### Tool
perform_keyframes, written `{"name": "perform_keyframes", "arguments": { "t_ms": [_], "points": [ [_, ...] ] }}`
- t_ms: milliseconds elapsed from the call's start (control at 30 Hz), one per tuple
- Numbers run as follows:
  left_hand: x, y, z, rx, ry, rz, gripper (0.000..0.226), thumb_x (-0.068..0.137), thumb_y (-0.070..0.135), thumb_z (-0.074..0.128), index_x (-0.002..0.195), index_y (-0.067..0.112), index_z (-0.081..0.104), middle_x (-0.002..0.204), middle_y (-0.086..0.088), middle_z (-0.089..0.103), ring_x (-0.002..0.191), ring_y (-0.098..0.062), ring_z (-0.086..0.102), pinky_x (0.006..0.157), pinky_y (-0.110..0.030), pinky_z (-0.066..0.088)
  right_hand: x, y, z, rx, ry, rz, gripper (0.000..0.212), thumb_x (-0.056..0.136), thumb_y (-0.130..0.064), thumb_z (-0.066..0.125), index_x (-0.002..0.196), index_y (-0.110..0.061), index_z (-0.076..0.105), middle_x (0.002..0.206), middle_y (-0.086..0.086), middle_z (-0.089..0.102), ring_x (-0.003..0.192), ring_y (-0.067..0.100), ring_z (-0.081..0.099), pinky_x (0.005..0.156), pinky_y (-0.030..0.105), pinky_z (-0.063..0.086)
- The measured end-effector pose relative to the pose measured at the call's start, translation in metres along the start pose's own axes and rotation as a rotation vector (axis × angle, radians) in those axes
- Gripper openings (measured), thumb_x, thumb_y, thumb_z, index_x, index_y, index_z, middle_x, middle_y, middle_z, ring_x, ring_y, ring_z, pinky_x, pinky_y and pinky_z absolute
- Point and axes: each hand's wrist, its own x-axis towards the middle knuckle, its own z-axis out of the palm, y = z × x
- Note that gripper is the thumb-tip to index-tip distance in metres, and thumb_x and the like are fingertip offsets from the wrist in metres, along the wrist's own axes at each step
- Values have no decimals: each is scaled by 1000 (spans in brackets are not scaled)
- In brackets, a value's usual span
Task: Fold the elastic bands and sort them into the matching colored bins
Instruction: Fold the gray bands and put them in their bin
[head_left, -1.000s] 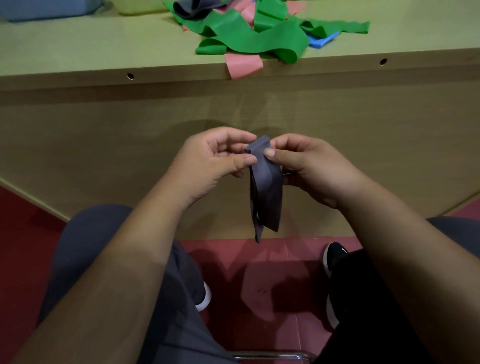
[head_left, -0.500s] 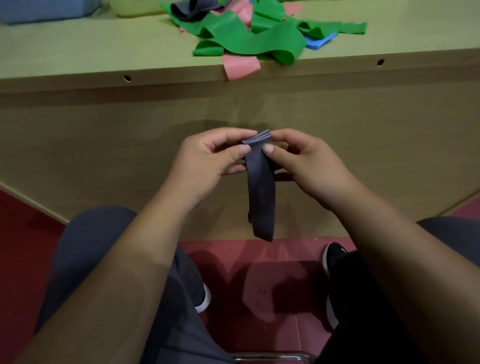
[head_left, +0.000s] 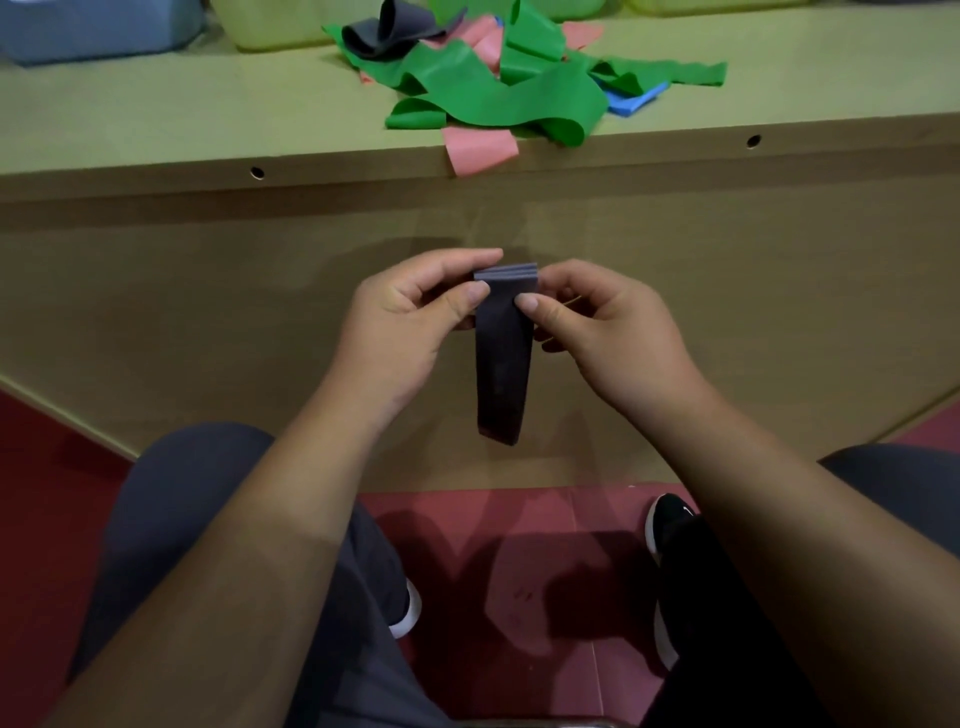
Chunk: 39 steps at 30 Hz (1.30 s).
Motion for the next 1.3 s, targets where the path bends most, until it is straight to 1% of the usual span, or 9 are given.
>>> {"name": "perform_keyframes", "arguments": {
  "t_ms": [133, 233, 333, 567, 733, 833, 967, 1133, 1300],
  "points": [
    [1, -2, -3, 22, 25, -34, 36, 97, 5, 72, 127, 25, 72, 110, 1, 73, 109, -7, 68, 90, -28, 58, -3, -6, 1, 112, 4, -7, 8, 99, -13, 76, 99, -21, 78, 92, 10, 75, 76, 21, 70, 78, 43, 64],
    [1, -3, -4, 15, 19, -75, 34, 93, 1, 76, 122, 19, 72, 103, 3, 73, 100, -8, 68, 88, -29, 58, -2, -10, -1, 179, 9, 1, 11, 100, -10, 74, 103, -19, 79, 95, 11, 76, 78, 12, 68, 75, 31, 61],
    [0, -3, -2, 64, 9, -76, 27, 93, -1, 75, 114, 16, 75, 105, -2, 78, 96, -10, 70, 83, -31, 59, -4, -15, -4, 213, 14, 0, 11, 100, -9, 73, 105, -16, 79, 99, 10, 77, 82, 11, 70, 73, 27, 60],
    [1, 9, 7, 43, 64, -66, 18, 95, -4, 71, 110, 4, 76, 100, -5, 78, 90, -12, 72, 74, -27, 60, -7, -23, -8, 261, 31, -25, 11, 100, -11, 74, 110, -13, 78, 100, 9, 77, 85, 10, 70, 73, 28, 60],
    [3, 30, 6, 95, 68, -19, 22, 97, -1, 70, 106, 17, 78, 102, -2, 79, 89, -14, 74, 71, -25, 58, -3, -26, -13, 82, 9, -93, 17, 97, -23, 78, 114, -24, 77, 106, -3, 75, 93, 16, 72, 84, 42, 60],
    [7, 45, 4, 117, 83, 6, 18, 97, 3, 71, 106, 17, 77, 100, -2, 79, 87, -14, 74, 70, -25, 58, 0, -35, -15, 68, 51, -122, 10, 98, -18, 77, 103, -26, 78, 101, -4, 74, 89, 10, 69, 83, 38, 57],
    [13, 68, 0, 93, 60, 37, 21, 99, 4, 70, 107, 22, 75, 100, 4, 79, 91, -13, 74, 71, -28, 60, 12, -53, -14, 120, 101, -178, 9, 99, -15, 75, 106, -19, 79, 103, 1, 77, 98, 19, 73, 89, 38, 59],
    [32, 98, -17, 85, 42, 44, 19, 97, 3, 71, 113, 14, 73, 101, -4, 78, 90, -17, 74, 77, -32, 63, 27, -76, -9, 275, 129, -162, 12, 100, -11, 73, 110, -13, 79, 102, -6, 80, 95, 5, 73, 84, 21, 55],
    [72, 125, -41, 151, 134, 61, 13, 105, 11, 64, 111, 10, 75, 93, -4, 77, 84, -17, 73, 80, -34, 64, 44, -86, -1, 315, 186, -147, 6, 99, -14, 76, 103, -17, 79, 95, -7, 79, 88, 5, 70, 83, 33, 59]
  ]
}}
